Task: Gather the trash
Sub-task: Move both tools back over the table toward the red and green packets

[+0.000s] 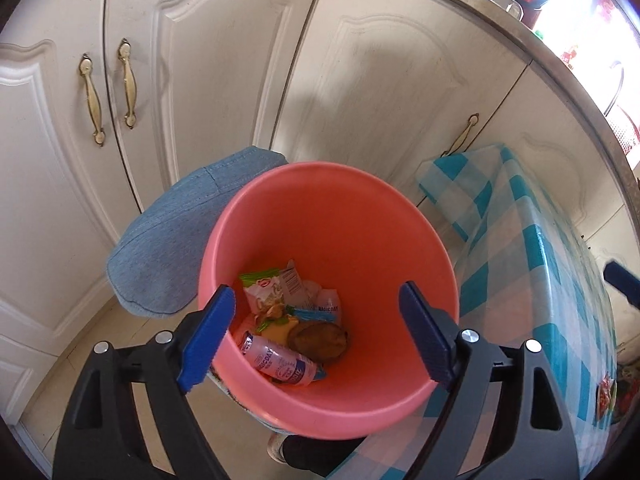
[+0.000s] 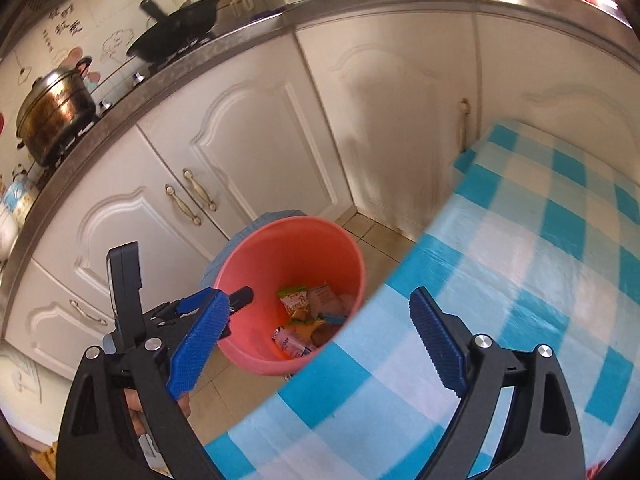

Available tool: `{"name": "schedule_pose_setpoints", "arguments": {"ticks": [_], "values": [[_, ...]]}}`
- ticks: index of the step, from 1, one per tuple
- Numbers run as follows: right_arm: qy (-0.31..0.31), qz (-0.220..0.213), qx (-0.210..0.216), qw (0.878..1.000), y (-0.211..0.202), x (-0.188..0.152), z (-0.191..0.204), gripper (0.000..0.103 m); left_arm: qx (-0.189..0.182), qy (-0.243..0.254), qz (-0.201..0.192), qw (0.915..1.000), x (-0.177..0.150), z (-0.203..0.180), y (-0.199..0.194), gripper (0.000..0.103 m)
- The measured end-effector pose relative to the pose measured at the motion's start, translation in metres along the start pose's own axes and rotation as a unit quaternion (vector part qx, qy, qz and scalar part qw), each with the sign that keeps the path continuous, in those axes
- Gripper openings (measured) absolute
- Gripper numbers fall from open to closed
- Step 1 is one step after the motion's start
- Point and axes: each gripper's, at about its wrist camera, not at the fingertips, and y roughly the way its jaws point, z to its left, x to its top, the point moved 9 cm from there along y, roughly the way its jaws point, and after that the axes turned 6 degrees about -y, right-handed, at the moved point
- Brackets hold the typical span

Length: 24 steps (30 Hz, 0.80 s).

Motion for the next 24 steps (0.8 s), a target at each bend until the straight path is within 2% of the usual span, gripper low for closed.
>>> {"name": "schedule_pose_setpoints", "arguments": {"ticks": [10, 17, 24], "values": [[0.072, -0.023, -0.018, 0.997, -0.053, -0.048, -0.037, 0.091, -0.022, 0.029, -0.007, 0.9993, -0.01, -0.029, -0.037, 0.089], [0.092, -0.041, -0.045, 0.994, -0.079, -0.079, -0.05, 0.091, -0.045, 0.059, -0.015, 0.9971, -0.019, -0.063, -0.057, 0.09], [0.102, -0.056, -0.061, 0.991, -0.099, -0.096, -0.059, 0.091, -0.057, 0.089, -0.007, 0.9943, -0.033, -0.089, -0.071, 0.09]]}}
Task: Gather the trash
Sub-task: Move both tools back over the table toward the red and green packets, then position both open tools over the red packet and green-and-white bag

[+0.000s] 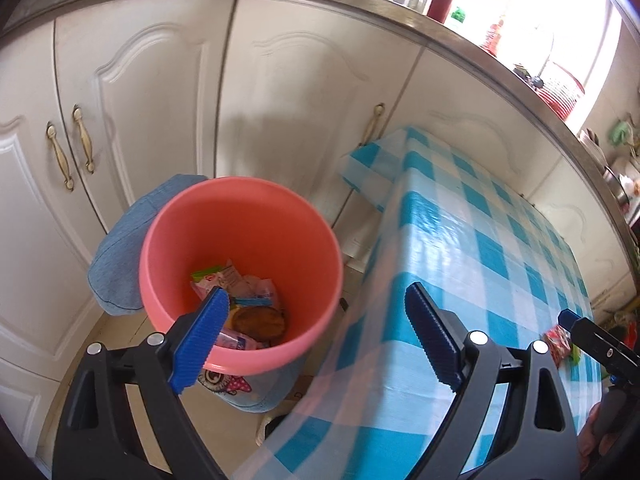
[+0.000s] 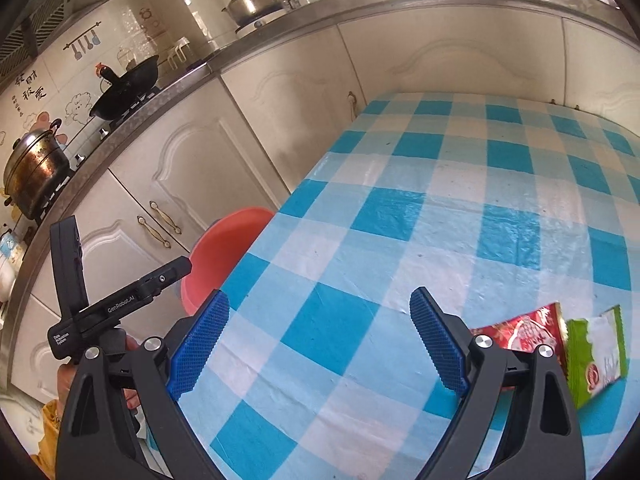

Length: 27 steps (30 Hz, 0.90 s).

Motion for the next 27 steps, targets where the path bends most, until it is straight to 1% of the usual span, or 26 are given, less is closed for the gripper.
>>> {"name": "schedule_pose_setpoints", "arguments": {"ticks": [9, 15, 22, 27], "values": [[0.021, -0.017, -0.022, 0.999, -0.029, -0.014, -0.023, 0.091, -0.02, 0.032, 0.007, 0.9992, -0.016, -0.034, -0.014, 0.09], [0.041, -0.034, -0.046, 0.998, -0.057, -0.028, -0.044, 0.091, -0.038, 0.068, 0.018, 0.9968, -0.033, -0.066, -0.022, 0.09], [0.067, -0.053, -0.075, 0.994, -0.091, -0.047, -0.072, 0.091, -0.059, 0.116, 0.031, 0.991, -0.058, -0.107, -0.03, 0.09], [0.087, -0.067, -0.088, 0.99, -0.114, -0.059, -0.091, 0.091, -0.078, 0.149, 0.041, 0.9848, -0.075, -0.139, -0.035, 0.09]]}}
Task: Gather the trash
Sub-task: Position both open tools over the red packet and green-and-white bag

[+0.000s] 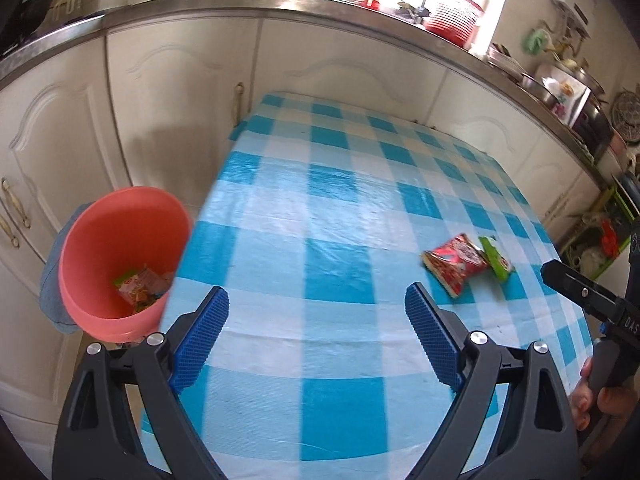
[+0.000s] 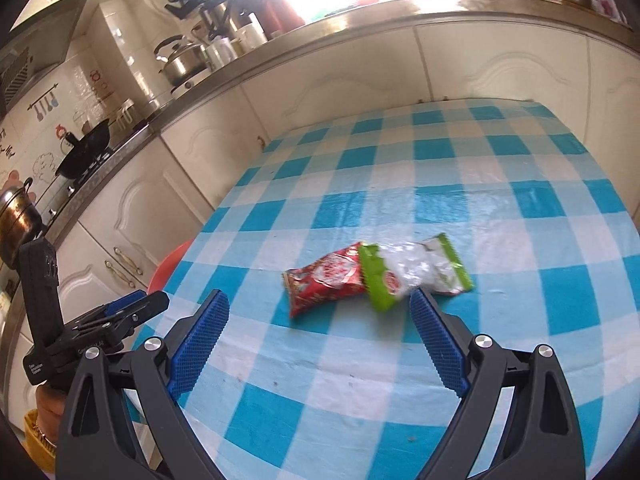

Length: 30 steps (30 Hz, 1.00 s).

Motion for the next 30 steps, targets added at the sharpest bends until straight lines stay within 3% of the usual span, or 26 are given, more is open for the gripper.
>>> {"name": "schedule_pose_setpoints", "arguments": {"ticks": [14, 25, 30], "values": [[0.055, -0.022, -0.034, 0.998, -0.03, -0.016, -0.069, 0.091, -0.055, 0.076, 0.017, 0.9955, -0.016, -0.079, 0.001, 0.09], [0.07, -0.022, -0.042, 0.996, -0.032, -0.015, -0.098, 0.091, -0.077, 0.159, 0.033, 0.9837, -0.032, -0.126, 0.013, 0.09], [0.056, -0.004, -0.034, 0.998, -0.019, -0.014, -0.095, 0.091, -0.067, 0.195, 0.038, 0.9777, -0.039, -0.133, 0.023, 0.09]]}}
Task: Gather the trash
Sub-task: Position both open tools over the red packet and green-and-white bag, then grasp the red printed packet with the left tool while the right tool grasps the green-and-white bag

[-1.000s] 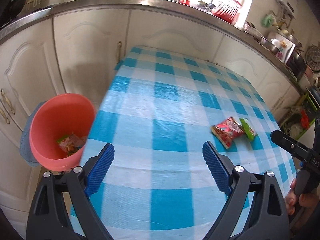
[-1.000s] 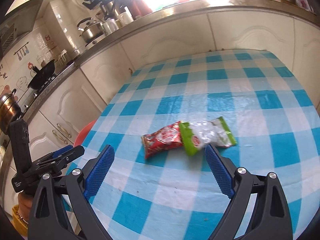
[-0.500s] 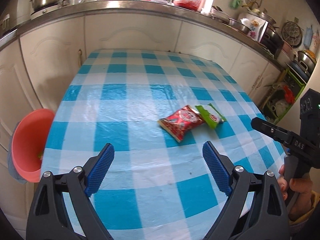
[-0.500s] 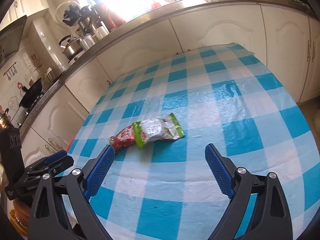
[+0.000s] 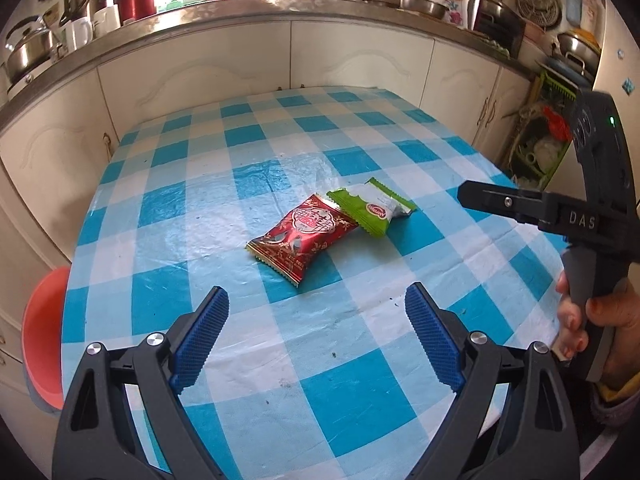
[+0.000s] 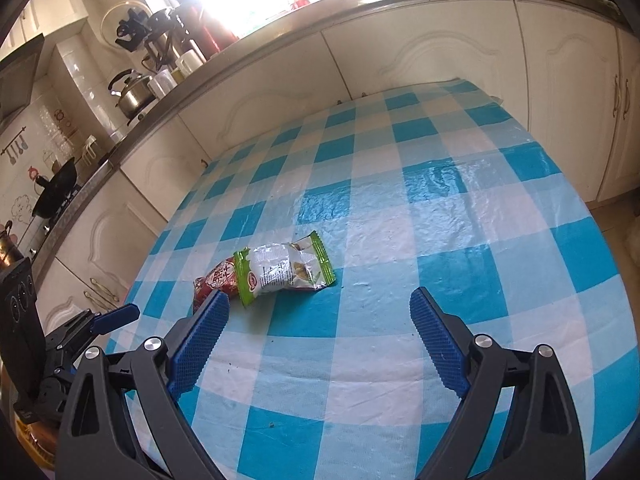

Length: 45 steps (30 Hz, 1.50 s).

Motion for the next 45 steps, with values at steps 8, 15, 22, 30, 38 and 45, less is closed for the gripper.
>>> {"name": "schedule_pose_setpoints", "arguments": {"ticks": [8, 15, 22, 30, 38, 45], "values": [[-0.045, 0.047, 0.027, 0.998, 0.033, 0.004, 0.024, 0.091, 0.019, 0.025, 0.011, 0.9995, 0.007, 0.008, 0.021, 0.09], [-0.08, 0.073, 0.032, 0.994, 0.057, 0.006, 0.037, 0.091, 0.012, 0.056, 0.013, 0.9983, 0.024, 0.01, 0.04, 0.09], [-0.096, 0.091, 0.031, 0.991, 0.07, 0.01, 0.038, 0.074, -0.001, 0.097, 0.017, 0.9952, 0.029, 0.005, 0.061, 0.09], [-0.111, 0.094, 0.03, 0.989, 0.077, 0.011, 0.04, 0.074, -0.02, 0.086, 0.024, 0.9958, 0.041, 0.014, 0.077, 0.09], [-0.141, 0.092, 0.012, 0.986, 0.079, 0.011, 0.039, 0.066, -0.04, 0.097, 0.031, 0.994, 0.046, 0.006, 0.085, 0.078], [-0.145, 0.09, 0.009, 0.985, 0.078, 0.012, 0.033, 0.055, -0.046, 0.099, 0.043, 0.9931, 0.043, 0.002, 0.089, 0.061]]}}
